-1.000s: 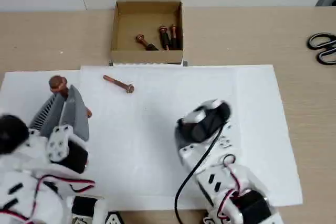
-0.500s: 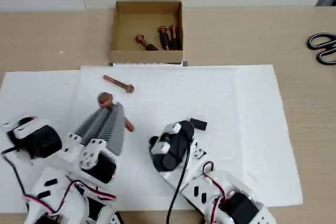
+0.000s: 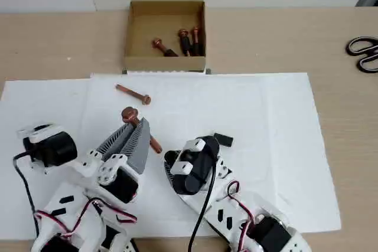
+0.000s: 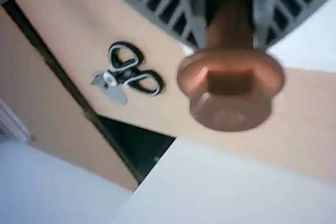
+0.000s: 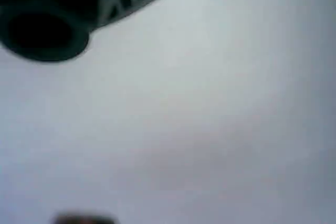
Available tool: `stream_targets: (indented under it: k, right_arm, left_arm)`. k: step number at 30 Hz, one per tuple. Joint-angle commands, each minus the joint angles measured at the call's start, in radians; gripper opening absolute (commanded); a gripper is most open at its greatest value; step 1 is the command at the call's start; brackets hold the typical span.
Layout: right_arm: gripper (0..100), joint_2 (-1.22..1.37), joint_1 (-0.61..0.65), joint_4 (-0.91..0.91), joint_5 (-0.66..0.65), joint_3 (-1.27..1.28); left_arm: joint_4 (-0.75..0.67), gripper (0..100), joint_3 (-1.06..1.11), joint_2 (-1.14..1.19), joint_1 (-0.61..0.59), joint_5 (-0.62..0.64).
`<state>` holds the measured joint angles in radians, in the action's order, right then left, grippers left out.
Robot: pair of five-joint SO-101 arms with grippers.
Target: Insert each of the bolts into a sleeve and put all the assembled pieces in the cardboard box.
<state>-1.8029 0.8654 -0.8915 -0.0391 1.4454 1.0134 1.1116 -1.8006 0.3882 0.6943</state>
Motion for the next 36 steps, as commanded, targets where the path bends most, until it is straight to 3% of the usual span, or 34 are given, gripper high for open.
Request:
stream_targets:
  k: [1,16,30,36]
  right_arm:
    - [0.2,-0.008,0.016,0.027,-0.011,-0.074]
    - [0.2,-0.008,0.028,0.031,-0.011,-0.081]
    - [0.2,-0.002,0.002,0.031,-0.011,-0.069]
    - [0.2,-0.002,-0.027,0.031,-0.011,-0.057]
  left_arm:
    - [-0.028,1,0.028,0.000,0.006,0.006]
    - [-0.127,1,0.134,-0.002,0.006,-0.048]
    - [-0.120,1,0.134,-0.002,0.011,-0.048]
    - [-0.087,1,0.134,-0.002,0.081,-0.044]
